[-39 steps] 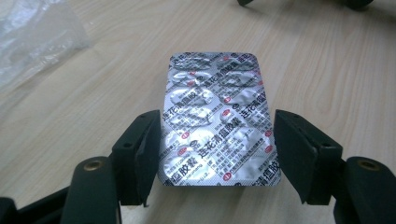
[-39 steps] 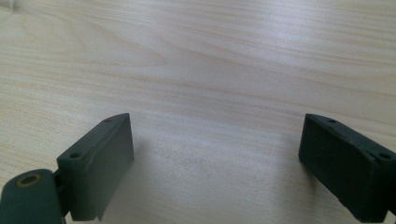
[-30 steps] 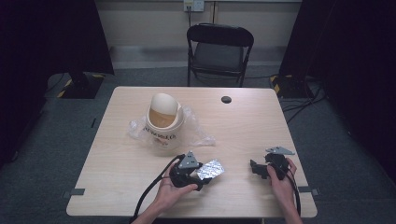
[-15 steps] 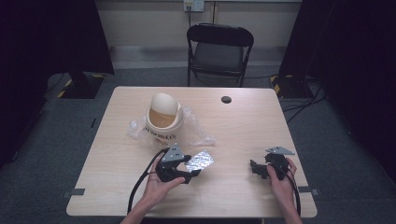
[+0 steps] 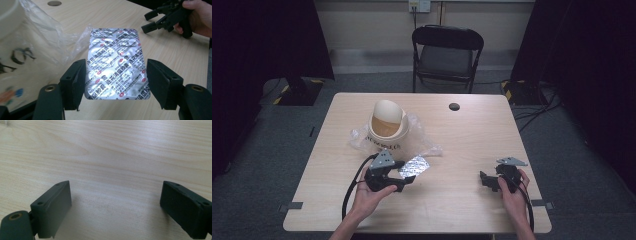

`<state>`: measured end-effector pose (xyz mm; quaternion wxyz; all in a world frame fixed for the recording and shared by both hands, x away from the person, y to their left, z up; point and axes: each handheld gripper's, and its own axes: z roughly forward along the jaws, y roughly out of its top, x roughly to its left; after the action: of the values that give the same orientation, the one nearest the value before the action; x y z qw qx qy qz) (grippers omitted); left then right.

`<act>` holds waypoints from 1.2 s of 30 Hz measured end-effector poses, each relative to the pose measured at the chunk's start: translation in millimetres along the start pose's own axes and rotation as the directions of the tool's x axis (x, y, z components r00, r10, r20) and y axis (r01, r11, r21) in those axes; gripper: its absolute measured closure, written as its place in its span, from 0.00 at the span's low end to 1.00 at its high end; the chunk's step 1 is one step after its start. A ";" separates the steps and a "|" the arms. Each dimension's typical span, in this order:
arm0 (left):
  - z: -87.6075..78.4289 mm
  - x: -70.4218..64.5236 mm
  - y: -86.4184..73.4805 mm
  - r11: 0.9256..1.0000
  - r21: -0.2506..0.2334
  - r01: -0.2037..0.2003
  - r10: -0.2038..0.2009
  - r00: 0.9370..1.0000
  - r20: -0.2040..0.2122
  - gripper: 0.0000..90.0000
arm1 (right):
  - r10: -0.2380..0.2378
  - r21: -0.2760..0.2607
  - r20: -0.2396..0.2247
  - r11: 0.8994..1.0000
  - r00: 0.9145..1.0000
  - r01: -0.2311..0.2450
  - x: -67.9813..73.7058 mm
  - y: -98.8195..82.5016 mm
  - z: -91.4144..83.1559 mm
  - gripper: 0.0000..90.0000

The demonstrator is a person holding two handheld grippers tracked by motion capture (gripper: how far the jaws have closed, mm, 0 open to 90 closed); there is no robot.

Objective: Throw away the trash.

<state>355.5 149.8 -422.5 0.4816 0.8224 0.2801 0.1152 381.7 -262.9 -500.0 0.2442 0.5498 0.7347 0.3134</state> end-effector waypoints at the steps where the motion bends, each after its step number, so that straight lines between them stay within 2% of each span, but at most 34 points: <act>1: -2.7 0.8 0.8 1.000 -0.004 0.005 -0.005 1.000 -0.001 0.38 | 0.002 0.000 0.002 1.000 1.000 -0.002 0.1 0.0 0.1 0.10; 4: -7.9 4.1 1.4 1.000 -0.016 0.007 -0.008 1.000 -0.013 0.38 | 0.001 0.000 0.002 1.000 1.000 -0.001 0.1 0.0 0.1 0.10; 5: -12.3 6.6 1.3 1.000 -0.011 0.010 -0.010 0.999 -0.034 0.38 | 0.001 0.000 0.002 1.000 1.000 -0.001 0.1 0.0 0.1 0.10; 11: -28.2 15.6 2.7 0.999 -0.044 0.030 -0.032 0.998 -0.048 0.38 | 0.001 0.000 0.001 1.000 1.000 -0.001 0.1 0.0 0.1 0.11; 18: -45.2 27.0 10.3 0.997 -0.069 0.024 -0.030 0.997 -0.076 0.38 | 0.002 0.000 0.002 1.000 1.000 -0.002 0.1 0.0 0.1 0.10; 24: -57.6 35.5 17.3 0.997 -0.070 0.020 -0.028 0.993 -0.110 0.38 | 0.000 0.000 0.000 1.000 1.000 0.000 0.0 0.0 0.0 0.10; 28: -66.6 43.1 21.3 0.996 -0.086 0.025 -0.035 0.992 -0.122 0.38 | 0.001 0.000 0.001 1.000 1.000 -0.001 0.0 0.0 0.1 0.10; 36: -74.9 60.2 29.1 0.996 -0.085 0.035 -0.046 0.990 -0.132 0.38 | 0.000 0.000 0.000 1.000 1.000 0.000 0.0 0.0 0.0 0.10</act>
<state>380.4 227.7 -364.2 0.4976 0.7863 0.3234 0.1718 381.7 -262.9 -500.0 0.2439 0.5499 0.7347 0.3136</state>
